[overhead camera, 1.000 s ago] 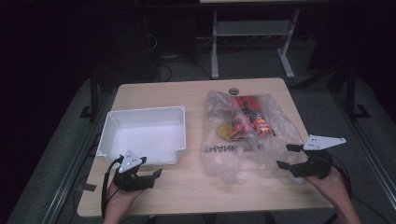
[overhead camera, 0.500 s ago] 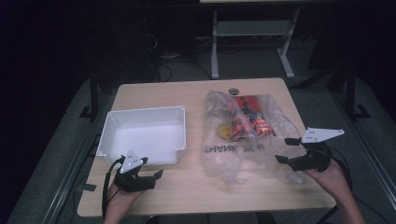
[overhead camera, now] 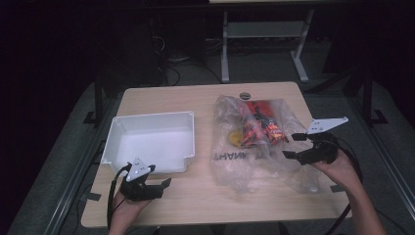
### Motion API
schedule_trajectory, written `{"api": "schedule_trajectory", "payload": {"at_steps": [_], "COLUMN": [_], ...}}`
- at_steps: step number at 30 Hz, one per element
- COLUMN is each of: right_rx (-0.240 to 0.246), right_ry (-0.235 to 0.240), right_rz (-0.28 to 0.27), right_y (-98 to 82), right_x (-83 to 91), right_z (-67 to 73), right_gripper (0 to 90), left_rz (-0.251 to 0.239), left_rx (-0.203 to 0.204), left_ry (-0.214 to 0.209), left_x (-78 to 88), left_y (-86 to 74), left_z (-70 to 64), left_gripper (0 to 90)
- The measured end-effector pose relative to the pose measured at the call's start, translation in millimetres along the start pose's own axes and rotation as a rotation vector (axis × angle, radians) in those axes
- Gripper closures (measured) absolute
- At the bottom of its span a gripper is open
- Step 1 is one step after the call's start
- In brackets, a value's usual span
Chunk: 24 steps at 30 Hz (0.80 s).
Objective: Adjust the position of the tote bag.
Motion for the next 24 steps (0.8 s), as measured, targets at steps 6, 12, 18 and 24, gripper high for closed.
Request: {"api": "schedule_trajectory", "payload": {"at_steps": [6,12,18,24], "right_rx": [-0.019,-0.033,-0.042,-0.083], "right_ry": [0.004,0.002,-0.018,-0.046], "right_rz": [0.019,0.046,0.077,0.133], "right_y": [7.1,9.1,10.2,-0.7], "right_x": [-9.5,-19.1,-30.2,-45.3], "right_z": [-13.4,-23.7,-33.5,-47.9], "right_gripper": [22.3,22.4,22.1,22.4], "left_rz": [0.003,0.004,0.005,0.004], "left_rx": [-0.001,0.001,0.003,0.004], "left_ry": [-0.002,-0.007,-0.009,-0.009], "left_x": [-0.3,-1.9,-0.8,-1.4], "left_y": [-0.2,-0.4,-1.0,-0.7], "left_z": [0.4,0.0,0.2,0.8], "left_gripper": [24.6,24.6,24.6,24.6]}}
Point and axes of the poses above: each handheld gripper's, and its own axes: x roughly backward along the jaws, y roughly out of its top, z roughly to its left, the point moved 5 cm from there along -x, roughly forward along the jaws, and after that the axes turned 10 degrees about -z, right-handed, at the moved point
